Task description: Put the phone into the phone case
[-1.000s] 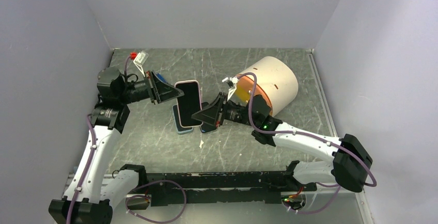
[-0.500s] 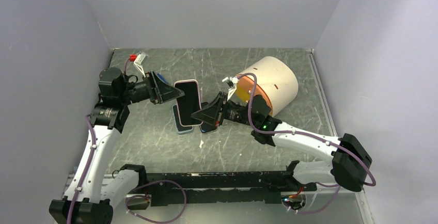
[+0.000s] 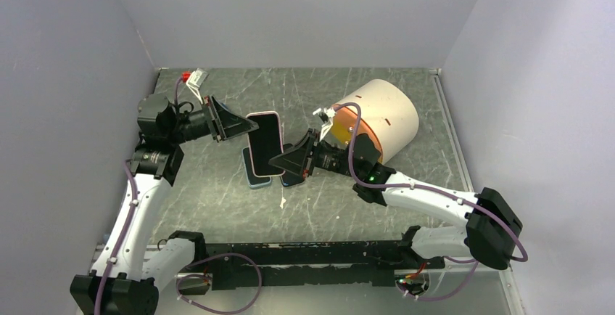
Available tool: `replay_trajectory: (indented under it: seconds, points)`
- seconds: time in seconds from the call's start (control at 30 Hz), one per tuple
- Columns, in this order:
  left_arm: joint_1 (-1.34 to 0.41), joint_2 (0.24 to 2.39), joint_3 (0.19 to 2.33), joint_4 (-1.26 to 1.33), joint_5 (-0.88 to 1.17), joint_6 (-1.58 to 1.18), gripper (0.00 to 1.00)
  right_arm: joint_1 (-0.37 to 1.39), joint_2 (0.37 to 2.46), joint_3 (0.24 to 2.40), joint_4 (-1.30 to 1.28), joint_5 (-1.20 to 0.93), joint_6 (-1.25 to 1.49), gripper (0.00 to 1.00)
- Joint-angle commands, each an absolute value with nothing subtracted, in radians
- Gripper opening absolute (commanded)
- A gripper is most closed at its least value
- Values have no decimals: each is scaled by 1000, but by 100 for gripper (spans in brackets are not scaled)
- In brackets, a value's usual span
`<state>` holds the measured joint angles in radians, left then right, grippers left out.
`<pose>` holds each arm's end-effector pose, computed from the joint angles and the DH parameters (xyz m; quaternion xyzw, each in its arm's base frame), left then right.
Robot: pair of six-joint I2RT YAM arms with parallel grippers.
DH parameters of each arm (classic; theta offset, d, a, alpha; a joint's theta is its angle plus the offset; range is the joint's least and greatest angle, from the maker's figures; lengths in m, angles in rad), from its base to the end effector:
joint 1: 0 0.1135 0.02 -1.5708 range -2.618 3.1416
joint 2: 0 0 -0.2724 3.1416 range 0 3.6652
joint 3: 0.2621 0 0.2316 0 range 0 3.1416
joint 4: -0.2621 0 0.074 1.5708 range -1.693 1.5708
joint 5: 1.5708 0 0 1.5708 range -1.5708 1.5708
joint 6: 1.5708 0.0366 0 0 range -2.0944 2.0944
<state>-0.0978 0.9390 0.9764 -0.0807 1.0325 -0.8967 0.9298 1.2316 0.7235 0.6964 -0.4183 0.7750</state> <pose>0.1692 -0.0482 0.3976 0.0702 0.7114 -0.6003 0.3586 0.1433 0.2169 0.3341 -0.2077 0.6094 0.6545 0.3964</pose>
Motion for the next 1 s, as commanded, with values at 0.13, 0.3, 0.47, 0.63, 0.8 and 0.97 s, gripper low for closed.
replay_trajectory:
  seconds: [0.13,0.3,0.47,0.63,0.8,0.97]
  points:
    - [-95,954,966,-76,1024,-863,3,934,1181,742,789,-389,744,0]
    - [-94,965,999,-244,965,-730,5,934,1206,769,772,-370,768,0]
    - [-94,972,990,-200,1028,-779,42,934,1207,779,812,-354,777,0]
    - [-95,958,953,-88,1097,-860,65,934,1183,786,854,-320,765,0]
    - [-95,955,915,96,1160,-993,66,934,1190,775,949,-307,783,0]
    - [-95,967,882,207,1186,-1074,60,934,1216,794,959,-306,786,0]
